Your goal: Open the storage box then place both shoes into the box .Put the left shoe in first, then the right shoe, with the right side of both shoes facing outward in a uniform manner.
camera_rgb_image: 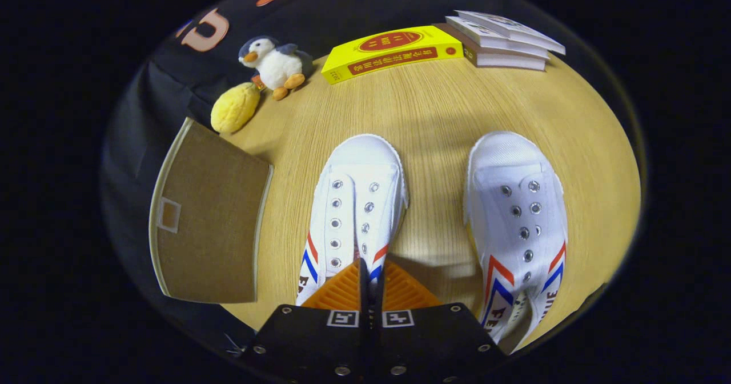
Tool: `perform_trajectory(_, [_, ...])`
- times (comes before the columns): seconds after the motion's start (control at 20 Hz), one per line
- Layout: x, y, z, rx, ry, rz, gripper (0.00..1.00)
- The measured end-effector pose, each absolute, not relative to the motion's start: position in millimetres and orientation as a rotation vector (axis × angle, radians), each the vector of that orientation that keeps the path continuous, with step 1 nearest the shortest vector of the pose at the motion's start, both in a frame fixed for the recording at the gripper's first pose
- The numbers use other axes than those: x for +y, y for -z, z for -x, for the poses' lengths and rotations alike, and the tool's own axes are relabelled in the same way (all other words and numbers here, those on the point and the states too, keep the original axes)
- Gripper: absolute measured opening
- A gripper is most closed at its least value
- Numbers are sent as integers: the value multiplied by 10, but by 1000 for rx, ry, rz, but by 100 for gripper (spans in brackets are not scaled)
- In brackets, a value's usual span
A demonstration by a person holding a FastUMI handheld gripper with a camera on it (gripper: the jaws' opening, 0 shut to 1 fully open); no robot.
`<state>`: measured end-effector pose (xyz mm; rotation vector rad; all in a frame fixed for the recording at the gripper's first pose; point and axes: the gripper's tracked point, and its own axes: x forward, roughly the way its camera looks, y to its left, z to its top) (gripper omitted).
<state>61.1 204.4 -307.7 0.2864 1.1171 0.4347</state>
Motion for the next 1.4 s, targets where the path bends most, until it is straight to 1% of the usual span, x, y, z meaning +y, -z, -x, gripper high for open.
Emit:
perform_trajectory(0.15, [2038,3097,-607,1106,-499,-338,0])
perform_trajectory(0.3, [2043,3104,-605,1147,-483,-371,4])
perform_trajectory(0.4, [2036,3085,-623,1088,-480,-320,4])
perform_trajectory(0.5, [2045,3035,-618,1008,-481,-299,0])
perform_trajectory(0.75, [2275,2746,-587,969,-445,-574,0])
perform_trajectory(0.9, [2272,2425,-622,902,-402,-562,0])
perform_trajectory(1.1, [2357,1773,-550,813,-368,-556,0])
perform_trajectory(1.3, [2697,1082,-375,727,-381,-581,0])
perform_trajectory(1.4, [2985,826,-279,700,-417,-585,0])
